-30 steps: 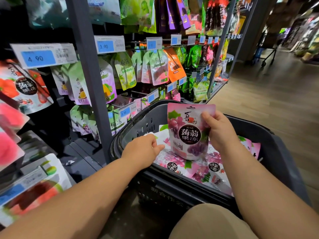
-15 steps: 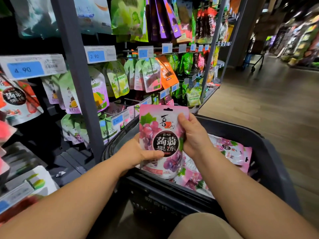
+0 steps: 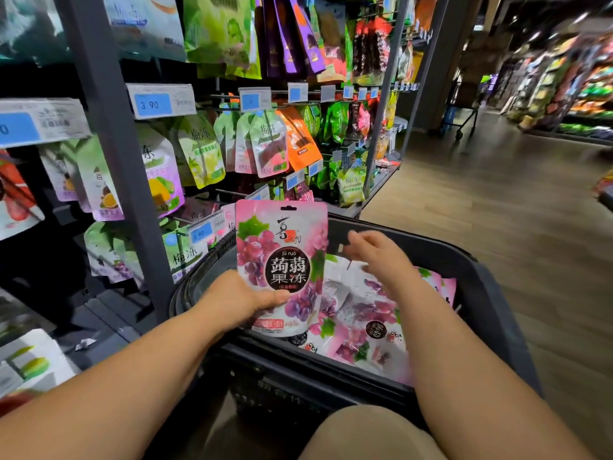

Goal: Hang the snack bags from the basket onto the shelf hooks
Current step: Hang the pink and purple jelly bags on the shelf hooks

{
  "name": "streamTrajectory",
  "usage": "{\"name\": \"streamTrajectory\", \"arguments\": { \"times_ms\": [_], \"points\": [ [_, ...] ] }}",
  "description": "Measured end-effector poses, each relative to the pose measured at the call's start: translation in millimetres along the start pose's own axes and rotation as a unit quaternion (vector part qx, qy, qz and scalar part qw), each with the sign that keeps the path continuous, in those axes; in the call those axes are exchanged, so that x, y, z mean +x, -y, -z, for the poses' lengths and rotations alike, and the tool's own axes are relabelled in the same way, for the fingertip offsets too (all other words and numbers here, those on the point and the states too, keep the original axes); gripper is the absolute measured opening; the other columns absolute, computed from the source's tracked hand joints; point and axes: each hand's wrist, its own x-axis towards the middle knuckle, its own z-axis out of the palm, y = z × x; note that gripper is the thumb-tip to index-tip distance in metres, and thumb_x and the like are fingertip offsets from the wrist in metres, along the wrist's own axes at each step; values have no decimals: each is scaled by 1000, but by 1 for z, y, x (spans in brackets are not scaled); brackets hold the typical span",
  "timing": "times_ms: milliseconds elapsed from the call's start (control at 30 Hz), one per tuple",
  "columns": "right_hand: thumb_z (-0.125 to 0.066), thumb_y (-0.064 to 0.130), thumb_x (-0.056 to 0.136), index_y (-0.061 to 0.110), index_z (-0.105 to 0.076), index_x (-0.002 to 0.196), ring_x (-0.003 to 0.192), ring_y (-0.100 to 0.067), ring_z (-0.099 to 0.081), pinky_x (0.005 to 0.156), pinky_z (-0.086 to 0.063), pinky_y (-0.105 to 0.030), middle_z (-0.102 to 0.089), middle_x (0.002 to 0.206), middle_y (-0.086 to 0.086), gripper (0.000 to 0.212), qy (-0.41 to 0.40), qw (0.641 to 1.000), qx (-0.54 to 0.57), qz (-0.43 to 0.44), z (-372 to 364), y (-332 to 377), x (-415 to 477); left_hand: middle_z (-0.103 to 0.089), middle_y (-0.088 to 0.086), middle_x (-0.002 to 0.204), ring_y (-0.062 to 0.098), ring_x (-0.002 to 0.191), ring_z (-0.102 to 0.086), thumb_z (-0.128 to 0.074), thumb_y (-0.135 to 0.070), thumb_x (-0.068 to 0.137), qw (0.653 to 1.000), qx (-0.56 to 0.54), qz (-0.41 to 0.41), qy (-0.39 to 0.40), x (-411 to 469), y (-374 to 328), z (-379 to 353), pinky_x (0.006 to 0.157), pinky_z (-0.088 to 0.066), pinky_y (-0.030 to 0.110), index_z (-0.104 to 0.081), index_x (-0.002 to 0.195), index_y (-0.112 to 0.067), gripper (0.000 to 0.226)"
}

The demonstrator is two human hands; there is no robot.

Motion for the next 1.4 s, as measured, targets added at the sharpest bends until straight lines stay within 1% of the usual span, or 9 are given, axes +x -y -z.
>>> {"name": "streamTrajectory", "arguments": {
  "times_ms": [67,200,367,467,667,833,933,1133,1400],
  "points": [
    [-60,42,95,16,-64,118,111,-28,-61,92,-46,-38,-67,119,-3,36,-63,977,-186,-79,27,-22,10,-76,-7,78,14,77,-69,-92,-47,56,999,17,14,-33,2,2,-2,77,-55,32,-76,83,-23,39],
    [-60,38,86,15,-54,132,123,-35,-51,96,-43,-39,-55,135,-14,52,-160,915,-296,-224,47,-59,22,-68,-5,58,17,56,-59,-88,-47,64,996,44,37,-67,1,1,-4,58,-44,28,-67,59,-20,34],
    [-73,58,75,9,-41,143,133,-37,-42,110,-36,-46,-43,144,-16,89,-181,883,-270,-337,43,-76,20,-75,-2,76,22,78,-70,-89,-45,63,996,35,28,-73,2,4,0,77,-56,36,-74,75,-21,30],
    [-81,62,63,11,-43,143,132,-38,-45,113,-34,-49,-46,143,-15,102,-184,887,-245,-344,47,-83,20,-74,-1,72,22,73,-68,-90,-43,63,997,22,28,-69,1,5,0,71,-54,34,-73,71,-19,31],
    [-80,30,79,11,-37,138,126,-38,-50,106,-38,-48,-49,138,-15,75,-232,900,-200,-309,53,-77,22,-75,3,71,27,76,-71,-90,-46,62,996,34,39,-67,2,4,1,79,-57,44,-75,73,-14,37],
    [-61,12,89,20,-46,122,106,-33,-57,80,-48,-37,-60,112,-12,37,-252,927,-156,-230,54,-78,21,-72,1,67,25,71,-67,-89,-42,65,997,35,38,-61,-2,0,1,69,-52,35,-72,66,-17,31],
    [-62,13,90,20,-49,126,90,-27,-55,70,-43,-33,-58,89,-3,39,-250,941,-122,-195,54,-73,18,-73,1,65,27,73,-69,-89,-43,65,997,39,35,-57,-3,0,1,70,-53,36,-72,65,-15,32],
    [-66,20,92,22,-49,133,95,-19,-49,76,-33,-29,-50,115,3,45,-209,971,-73,-93,54,-53,13,-73,7,69,29,74,-70,-87,-62,52,995,69,44,-56,2,5,2,71,-54,44,-73,70,-9,58],
    [-59,8,94,28,-52,120,78,-26,-60,72,-55,-45,-54,106,-12,34,-117,992,-8,-40,53,-29,9,-75,3,72,23,75,-71,-70,-84,26,994,85,40,-54,6,8,2,77,-58,46,-75,76,-13,87]
  ]
}}
